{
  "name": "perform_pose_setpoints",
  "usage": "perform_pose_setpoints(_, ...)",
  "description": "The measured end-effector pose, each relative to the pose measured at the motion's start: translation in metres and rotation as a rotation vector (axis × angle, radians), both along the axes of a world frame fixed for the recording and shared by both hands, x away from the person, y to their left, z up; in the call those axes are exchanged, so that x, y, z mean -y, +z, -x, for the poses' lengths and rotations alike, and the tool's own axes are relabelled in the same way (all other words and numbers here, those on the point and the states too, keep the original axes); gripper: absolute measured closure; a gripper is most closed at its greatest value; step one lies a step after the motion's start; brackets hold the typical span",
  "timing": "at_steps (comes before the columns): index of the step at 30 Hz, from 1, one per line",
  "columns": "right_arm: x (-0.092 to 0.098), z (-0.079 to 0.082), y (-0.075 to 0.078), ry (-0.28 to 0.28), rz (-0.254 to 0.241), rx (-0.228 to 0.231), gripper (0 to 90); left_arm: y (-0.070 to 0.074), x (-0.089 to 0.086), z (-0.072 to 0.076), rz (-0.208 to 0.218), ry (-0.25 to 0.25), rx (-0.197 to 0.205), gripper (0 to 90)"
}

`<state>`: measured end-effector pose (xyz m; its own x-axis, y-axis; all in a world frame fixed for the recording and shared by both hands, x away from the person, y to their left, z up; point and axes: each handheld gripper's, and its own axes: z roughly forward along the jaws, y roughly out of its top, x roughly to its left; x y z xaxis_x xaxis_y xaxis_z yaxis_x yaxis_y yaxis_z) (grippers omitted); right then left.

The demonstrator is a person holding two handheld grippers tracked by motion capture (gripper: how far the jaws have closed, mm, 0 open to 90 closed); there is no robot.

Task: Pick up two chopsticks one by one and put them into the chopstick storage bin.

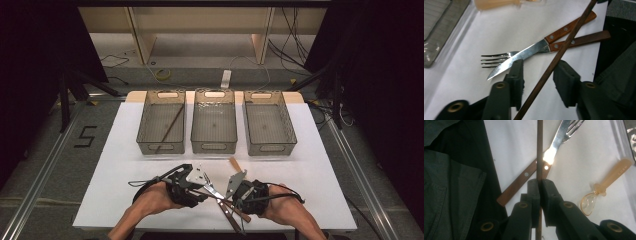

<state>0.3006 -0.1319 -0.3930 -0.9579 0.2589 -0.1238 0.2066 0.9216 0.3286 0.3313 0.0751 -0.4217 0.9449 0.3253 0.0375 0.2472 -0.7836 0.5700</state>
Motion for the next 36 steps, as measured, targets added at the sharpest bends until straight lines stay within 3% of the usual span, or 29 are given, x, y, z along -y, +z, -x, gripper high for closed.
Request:
perform_pose_setpoints(5, 0.000, 0.001, -0.001, 0.009, 0.008, -0.004, 85.9, -0.002, 0.001, 0.002, -0.019, -0.039, -0.020, 68.0)
perform_pose_setpoints(13, 0.004, 0.001, -0.003, 0.085, 0.003, -0.005, 85.0, -0.003, 0.001, 0.005, -0.030, -0.119, -0.084, 75.8)
perform_pose_setpoints(16, 0.008, -0.001, -0.002, 0.052, -0.013, 0.010, 81.1, -0.004, 0.003, 0.009, -0.020, -0.159, -0.103, 81.2)
perform_pose_setpoints(17, 0.010, -0.003, 0.000, 0.036, -0.013, 0.015, 78.9, -0.003, 0.004, 0.011, -0.015, -0.165, -0.092, 83.2)
perform_pose_setpoints(18, 0.012, -0.006, 0.000, 0.018, -0.028, 0.034, 75.0, -0.002, 0.006, 0.013, -0.018, -0.160, -0.085, 84.5)
perform_pose_setpoints(20, 0.019, -0.011, 0.003, -0.005, -0.057, 0.012, 66.1, 0.000, 0.008, 0.013, -0.040, -0.140, -0.077, 84.9)
perform_pose_setpoints(23, 0.028, -0.015, 0.009, -0.047, -0.124, 0.024, 58.1, 0.001, 0.004, 0.009, -0.036, -0.089, -0.075, 85.0)
perform_pose_setpoints(29, 0.039, -0.022, 0.016, -0.134, -0.238, 0.052, 44.8, 0.006, -0.008, -0.002, 0.001, 0.032, -0.071, 84.9)
perform_pose_setpoints(31, 0.042, -0.024, 0.015, -0.157, -0.275, 0.090, 42.0, 0.007, -0.013, -0.006, 0.016, 0.085, -0.072, 84.9)
perform_pose_setpoints(36, 0.050, -0.030, 0.013, -0.233, -0.375, 0.109, 36.8, 0.010, -0.028, -0.016, 0.059, 0.188, -0.070, 84.9)
